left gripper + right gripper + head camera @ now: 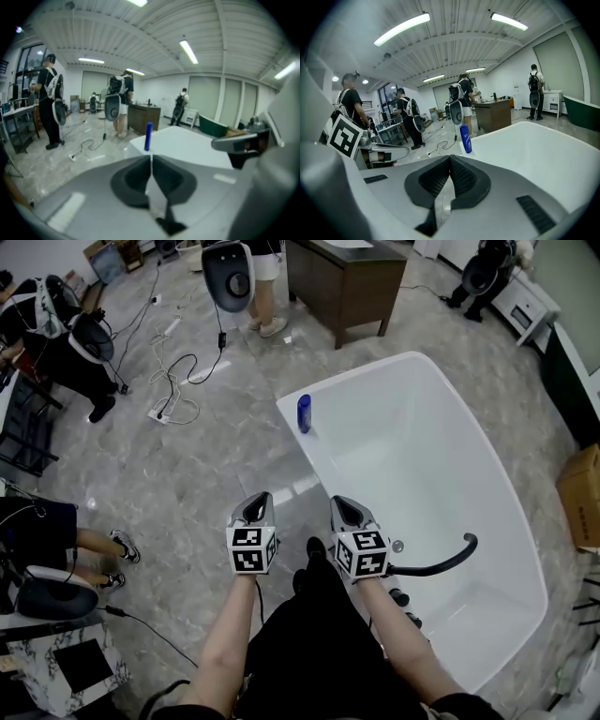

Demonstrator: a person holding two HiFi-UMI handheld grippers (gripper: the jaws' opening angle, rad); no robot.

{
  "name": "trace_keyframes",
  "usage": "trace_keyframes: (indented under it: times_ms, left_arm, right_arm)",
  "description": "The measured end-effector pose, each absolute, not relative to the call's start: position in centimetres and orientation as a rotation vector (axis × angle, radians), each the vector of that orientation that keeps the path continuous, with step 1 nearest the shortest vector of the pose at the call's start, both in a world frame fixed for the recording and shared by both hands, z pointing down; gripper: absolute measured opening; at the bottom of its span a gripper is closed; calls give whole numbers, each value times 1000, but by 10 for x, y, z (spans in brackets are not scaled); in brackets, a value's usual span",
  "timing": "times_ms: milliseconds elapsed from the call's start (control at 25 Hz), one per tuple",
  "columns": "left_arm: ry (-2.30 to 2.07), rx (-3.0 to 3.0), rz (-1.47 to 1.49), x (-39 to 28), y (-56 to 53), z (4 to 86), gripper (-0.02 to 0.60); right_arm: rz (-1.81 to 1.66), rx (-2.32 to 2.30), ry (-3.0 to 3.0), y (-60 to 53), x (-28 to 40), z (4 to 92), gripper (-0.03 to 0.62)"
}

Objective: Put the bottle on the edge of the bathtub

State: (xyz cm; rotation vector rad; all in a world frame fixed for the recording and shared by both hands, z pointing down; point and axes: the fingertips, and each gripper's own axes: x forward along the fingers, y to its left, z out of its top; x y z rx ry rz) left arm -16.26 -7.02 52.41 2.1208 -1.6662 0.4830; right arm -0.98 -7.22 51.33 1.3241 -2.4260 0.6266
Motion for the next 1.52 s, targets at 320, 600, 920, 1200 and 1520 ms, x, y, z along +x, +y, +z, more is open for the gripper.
trace_keyframes:
  times_ms: [320,600,920,1200,1520]
  left_arm:
    - [-1666,2123,448,-165,-45,516,6]
    - [-1667,2140,448,-162,-28,510,6]
    - [-1683,2143,430,-164,-19,502,6]
    - [-1693,2150,413,-169,-12,494,6]
    - [-1704,2141,397,-175,-9,491,6]
  right_arm:
    - [615,1329,-2437,-60,-11,504,3]
    - [604,1332,-2438,-48,-2,501,3]
    - [606,1324,-2455,-36,3,498,3]
    - [582,1287,-2474,-27,-5,496,3]
    - [569,1266,-2482,-24,-11,493,3]
